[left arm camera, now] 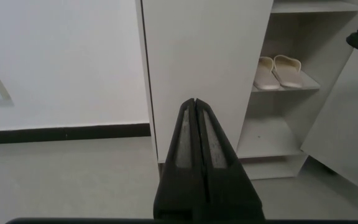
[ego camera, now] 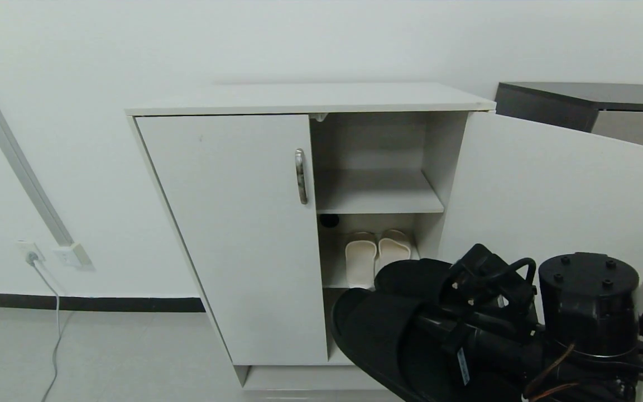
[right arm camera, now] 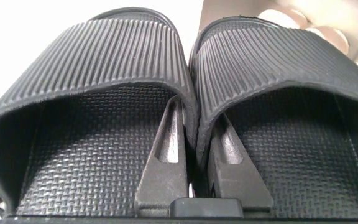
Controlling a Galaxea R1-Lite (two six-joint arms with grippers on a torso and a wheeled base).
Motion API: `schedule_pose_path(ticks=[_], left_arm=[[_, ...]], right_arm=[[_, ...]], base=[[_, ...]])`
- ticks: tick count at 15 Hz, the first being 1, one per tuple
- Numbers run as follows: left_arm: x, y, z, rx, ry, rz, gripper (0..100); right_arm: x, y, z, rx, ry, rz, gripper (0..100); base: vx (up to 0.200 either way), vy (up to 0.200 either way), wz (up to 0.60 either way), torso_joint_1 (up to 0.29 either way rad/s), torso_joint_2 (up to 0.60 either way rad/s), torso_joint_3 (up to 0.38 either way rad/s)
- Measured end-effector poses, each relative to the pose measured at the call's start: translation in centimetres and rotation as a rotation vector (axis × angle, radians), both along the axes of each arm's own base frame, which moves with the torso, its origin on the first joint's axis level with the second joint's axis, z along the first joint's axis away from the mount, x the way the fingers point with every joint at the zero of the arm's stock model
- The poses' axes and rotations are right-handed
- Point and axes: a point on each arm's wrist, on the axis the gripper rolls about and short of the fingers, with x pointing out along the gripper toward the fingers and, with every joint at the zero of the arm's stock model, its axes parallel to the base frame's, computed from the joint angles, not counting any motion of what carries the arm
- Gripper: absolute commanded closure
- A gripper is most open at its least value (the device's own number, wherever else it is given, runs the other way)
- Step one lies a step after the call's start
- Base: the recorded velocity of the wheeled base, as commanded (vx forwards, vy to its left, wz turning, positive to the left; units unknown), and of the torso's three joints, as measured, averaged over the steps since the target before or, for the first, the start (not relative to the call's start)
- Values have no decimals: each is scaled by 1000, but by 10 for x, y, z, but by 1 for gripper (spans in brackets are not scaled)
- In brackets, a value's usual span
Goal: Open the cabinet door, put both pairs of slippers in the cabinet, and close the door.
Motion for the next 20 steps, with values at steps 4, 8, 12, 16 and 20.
schedule_pose_path(ticks=[4,8,12,16,20], left_arm=[[0,0,0,3,0,0,100],[0,0,0,2,1,0,100],[0,0,0,0,0,0,100],[0,0,0,0,0,0,100],[0,0,0,1,0,0,100]], right_arm=[[0,0,-1,-4,3,0,100],[-1,1,-1,-3,1,5,100],[2,3,-2,9,-16,-9,100],[17,12,-5,24,-61,-248,100],[29,34,-14,64,-41,-445,100]], base=[[0,100,0,-1,2,2],[0,50,0,-2,2,1],[0,0,0,0,0,0],[0,0,0,0,0,0],[0,0,0,0,0,0]])
